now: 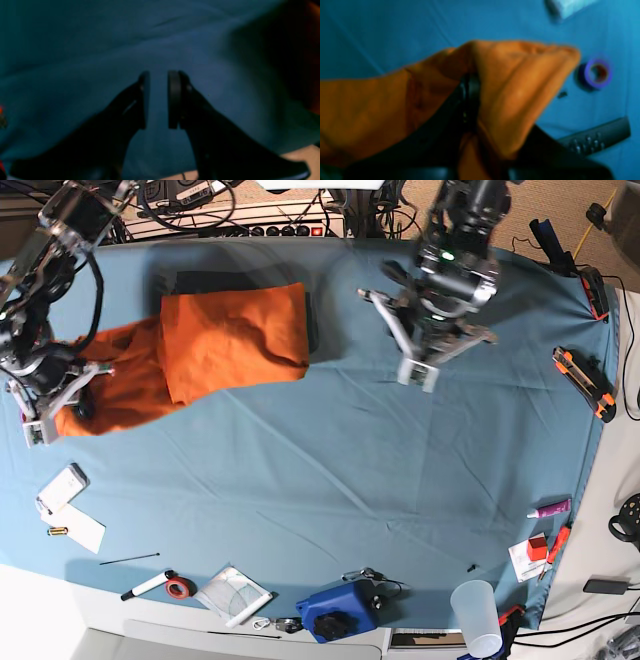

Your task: Layout the t-shirt on the table in an organized manner, then fold the t-shirt properly

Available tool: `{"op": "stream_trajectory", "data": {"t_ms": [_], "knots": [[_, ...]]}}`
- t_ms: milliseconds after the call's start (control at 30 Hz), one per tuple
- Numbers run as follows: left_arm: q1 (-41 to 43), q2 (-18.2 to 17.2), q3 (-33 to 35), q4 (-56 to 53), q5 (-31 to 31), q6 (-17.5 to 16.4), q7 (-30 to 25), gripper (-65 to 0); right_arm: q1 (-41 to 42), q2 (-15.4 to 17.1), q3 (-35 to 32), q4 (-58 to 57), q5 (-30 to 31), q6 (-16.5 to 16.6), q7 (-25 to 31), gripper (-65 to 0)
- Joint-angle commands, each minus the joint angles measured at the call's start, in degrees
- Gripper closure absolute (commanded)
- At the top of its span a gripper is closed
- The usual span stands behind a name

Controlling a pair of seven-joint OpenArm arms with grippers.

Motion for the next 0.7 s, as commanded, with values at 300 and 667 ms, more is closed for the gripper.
{"op": "stream_trajectory", "data": {"t_ms": [300, 667], "knots": [[3.0, -0.1, -24.3, 1.1, -17.9, -9.8, 0.5, -11.4, -4.2, -8.1, -10.5, 9.2, -4.0, 0.0, 2.0, 0.0], [4.8, -0.6, -32.5, 1.1, -25.9, -14.4, 0.4, -11.4, -4.2, -12.5, -29.6, 9.6, -14.2, -3.1, 3.5, 0.0]]}}
